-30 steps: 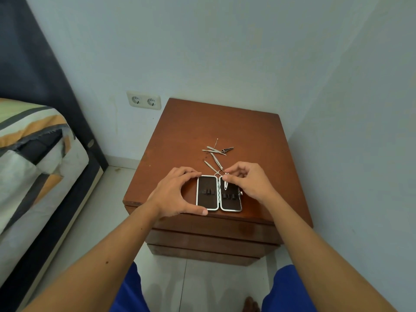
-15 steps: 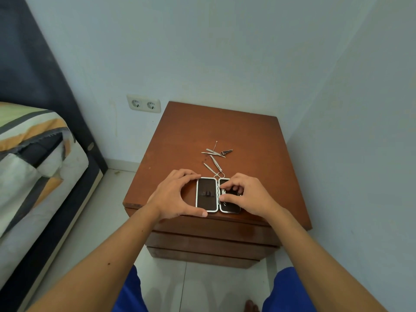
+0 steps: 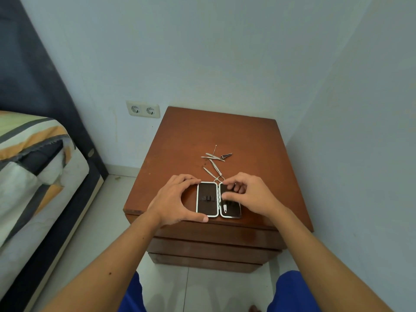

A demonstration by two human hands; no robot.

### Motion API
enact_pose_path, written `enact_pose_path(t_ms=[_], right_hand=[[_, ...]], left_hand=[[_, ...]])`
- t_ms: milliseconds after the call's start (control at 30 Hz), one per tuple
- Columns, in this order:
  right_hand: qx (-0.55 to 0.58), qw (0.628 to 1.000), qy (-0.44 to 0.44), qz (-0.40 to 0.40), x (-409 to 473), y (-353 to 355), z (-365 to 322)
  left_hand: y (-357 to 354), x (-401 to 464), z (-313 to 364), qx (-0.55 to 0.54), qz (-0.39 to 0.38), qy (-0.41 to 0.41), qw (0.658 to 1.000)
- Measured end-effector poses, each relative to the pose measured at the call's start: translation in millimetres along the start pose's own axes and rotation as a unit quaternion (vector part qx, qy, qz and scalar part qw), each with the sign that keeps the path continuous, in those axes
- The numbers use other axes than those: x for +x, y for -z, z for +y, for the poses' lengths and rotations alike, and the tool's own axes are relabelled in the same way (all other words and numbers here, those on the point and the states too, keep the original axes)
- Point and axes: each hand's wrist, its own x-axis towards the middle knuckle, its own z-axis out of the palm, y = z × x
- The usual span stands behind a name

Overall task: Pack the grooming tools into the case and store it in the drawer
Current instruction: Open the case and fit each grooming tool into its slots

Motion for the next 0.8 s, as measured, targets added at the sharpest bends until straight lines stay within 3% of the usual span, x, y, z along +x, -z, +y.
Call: enact_pose_path(t_ms=[200, 467, 567, 667, 800], right_hand=[[-0.070, 0.986, -0.049, 0.141, 70, 11, 3], [-0.254, 0.966, 0.034, 0.038, 110, 11, 11], [-0.274, 0.960, 0.043, 0.044, 107, 13, 15], [-0.238, 0.965, 0.028, 0.111, 97, 16, 17], [-0.035, 0.981, -0.018, 0.190, 69, 18, 9]], left_hand=[[-1, 1, -2, -0.002, -0.012, 0.002, 1.000], [1, 1, -3, -0.001, -0.008, -0.005, 1.000], [0, 1, -3, -0.003, -0.008, -0.006, 1.000], [0, 0, -4, -0.003, -0.007, -0.006, 1.000], [0, 1, -4, 0.000, -0.005, -0.009, 1.000]])
